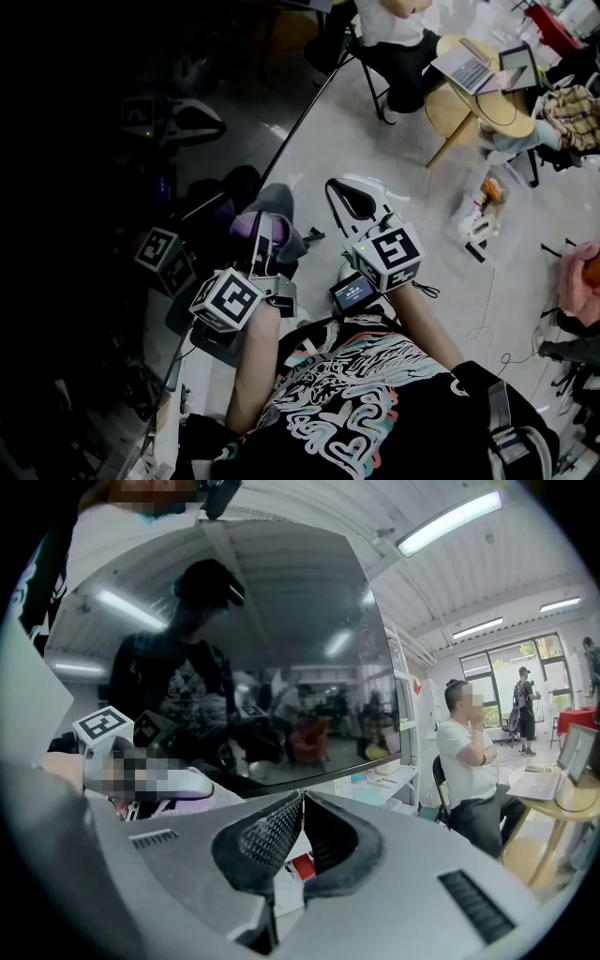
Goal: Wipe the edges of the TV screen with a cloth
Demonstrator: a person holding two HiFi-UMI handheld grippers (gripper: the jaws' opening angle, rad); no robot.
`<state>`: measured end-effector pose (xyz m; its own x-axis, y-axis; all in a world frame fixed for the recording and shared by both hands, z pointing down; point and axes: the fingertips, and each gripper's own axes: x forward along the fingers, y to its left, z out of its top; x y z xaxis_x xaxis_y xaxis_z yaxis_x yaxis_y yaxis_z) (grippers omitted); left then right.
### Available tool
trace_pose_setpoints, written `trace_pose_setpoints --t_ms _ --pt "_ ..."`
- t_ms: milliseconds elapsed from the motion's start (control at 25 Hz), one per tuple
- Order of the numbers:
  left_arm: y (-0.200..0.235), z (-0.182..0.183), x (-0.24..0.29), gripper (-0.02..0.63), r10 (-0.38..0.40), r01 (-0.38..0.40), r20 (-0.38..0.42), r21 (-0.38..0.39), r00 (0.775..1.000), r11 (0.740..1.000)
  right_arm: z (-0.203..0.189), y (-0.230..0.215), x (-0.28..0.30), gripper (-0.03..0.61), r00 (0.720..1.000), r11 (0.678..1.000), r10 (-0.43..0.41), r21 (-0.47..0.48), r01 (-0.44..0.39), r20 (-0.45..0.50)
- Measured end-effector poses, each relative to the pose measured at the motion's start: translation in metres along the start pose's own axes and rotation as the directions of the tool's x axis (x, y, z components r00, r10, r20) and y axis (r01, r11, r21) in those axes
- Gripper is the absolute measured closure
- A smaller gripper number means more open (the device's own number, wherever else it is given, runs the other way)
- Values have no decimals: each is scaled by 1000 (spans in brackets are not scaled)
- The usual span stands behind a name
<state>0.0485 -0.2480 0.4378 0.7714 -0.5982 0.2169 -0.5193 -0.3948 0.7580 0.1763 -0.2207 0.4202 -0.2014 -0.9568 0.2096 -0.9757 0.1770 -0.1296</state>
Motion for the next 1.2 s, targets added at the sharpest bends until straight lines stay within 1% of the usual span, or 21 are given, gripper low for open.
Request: trace_pose_setpoints --t_ms 80,160,440,720,1080,1200 --pt "-9 0 20 509 3 -3 -2 -1 1000 1000 3 -23 2 548 1000 1000 -2 3 2 -1" --pt "-15 -2 33 509 7 -7 0 2 1000 1000 5 -37 2 548 1000 1000 3 11 -3 -2" --pt "-19 -1 43 509 18 -18 13 -10 1000 1000 9 -53 3 548 1000 1000 11 -2 -11 5" --pt "-21 1 58 509 34 -33 24 -24 999 999 13 -67 8 548 1000 999 31 13 -31 6" --pt "-31 2 82 509 51 -50 45 -35 998 998 20 -102 8 548 999 999 45 12 -45 7" --pt "-34 6 94 509 54 -53 60 -29 997 998 23 -117 12 548 999 999 51 5 -51 9"
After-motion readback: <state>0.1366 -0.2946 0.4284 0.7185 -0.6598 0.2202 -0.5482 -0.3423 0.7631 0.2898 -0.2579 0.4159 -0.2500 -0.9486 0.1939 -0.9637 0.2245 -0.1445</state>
